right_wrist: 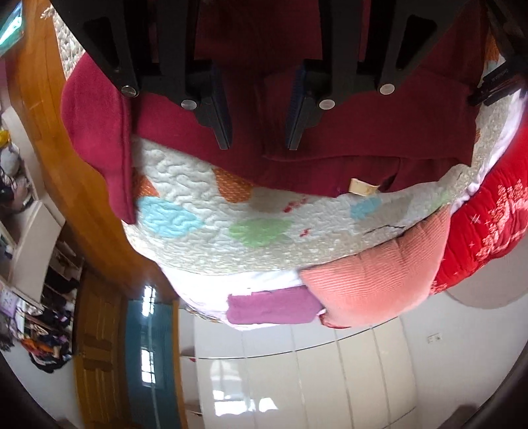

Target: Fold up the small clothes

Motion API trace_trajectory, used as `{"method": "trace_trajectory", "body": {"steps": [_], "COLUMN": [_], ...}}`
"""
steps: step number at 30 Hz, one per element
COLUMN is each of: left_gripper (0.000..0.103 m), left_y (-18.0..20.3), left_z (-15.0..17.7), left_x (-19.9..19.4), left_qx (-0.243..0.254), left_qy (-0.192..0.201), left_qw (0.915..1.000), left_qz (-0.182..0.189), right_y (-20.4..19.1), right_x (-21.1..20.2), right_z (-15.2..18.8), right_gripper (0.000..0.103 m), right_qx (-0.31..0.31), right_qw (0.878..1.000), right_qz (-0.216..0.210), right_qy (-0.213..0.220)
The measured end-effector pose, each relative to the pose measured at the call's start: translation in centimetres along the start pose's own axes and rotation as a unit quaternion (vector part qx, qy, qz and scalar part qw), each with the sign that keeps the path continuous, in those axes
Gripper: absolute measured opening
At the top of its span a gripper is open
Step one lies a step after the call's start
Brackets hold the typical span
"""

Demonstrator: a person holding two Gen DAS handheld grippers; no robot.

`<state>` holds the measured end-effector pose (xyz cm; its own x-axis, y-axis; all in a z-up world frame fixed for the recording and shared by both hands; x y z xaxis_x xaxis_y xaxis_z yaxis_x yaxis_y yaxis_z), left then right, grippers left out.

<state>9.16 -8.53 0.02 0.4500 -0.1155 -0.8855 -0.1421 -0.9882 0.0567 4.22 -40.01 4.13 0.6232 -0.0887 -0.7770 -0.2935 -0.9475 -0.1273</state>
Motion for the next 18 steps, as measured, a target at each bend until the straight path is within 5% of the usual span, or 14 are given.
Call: {"method": "trace_trajectory", "body": {"steps": [5, 14, 18], "left_gripper": [0.069, 0.069, 0.069], "left_y": [-0.1, 0.8, 3.1], "left_z": [0.3, 0.7, 1.3], "left_x": [0.1, -4.1, -2.6], "left_qx": [-0.006, -0.015, 0.006], "left_qy": [0.004, 0.044, 0.001], "left_qw": [1.0000, 0.9987, 0.9996], "left_qz": [-0.001, 0.022, 0.028], "right_y": [-2.2, -0.2, 1.0], "right_x": [5.8, 2.7, 4.2], "right_z": [0.5, 2.1, 3.4], "right_gripper": [0.025, 0.026, 0.030], "right_qx": [-0.038, -0.013, 0.001], "right_qw": [0.996, 0.998, 0.996], "right_qz": [-0.001, 0.003, -0.001], "right_qy": [-0.082, -0.063, -0.087]}}
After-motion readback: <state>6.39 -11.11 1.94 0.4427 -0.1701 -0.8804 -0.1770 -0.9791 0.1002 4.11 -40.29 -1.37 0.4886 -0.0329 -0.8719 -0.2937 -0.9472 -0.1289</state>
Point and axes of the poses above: each gripper's, at about its wrist camera, not at the fingertips, and x roughly the way its jaws point, y to its right, z to its underside, the point moved 3 cm from there along x, roughly the way its jaws point, and after that the axes turned 9 degrees about -y, right-handed, at the moved point
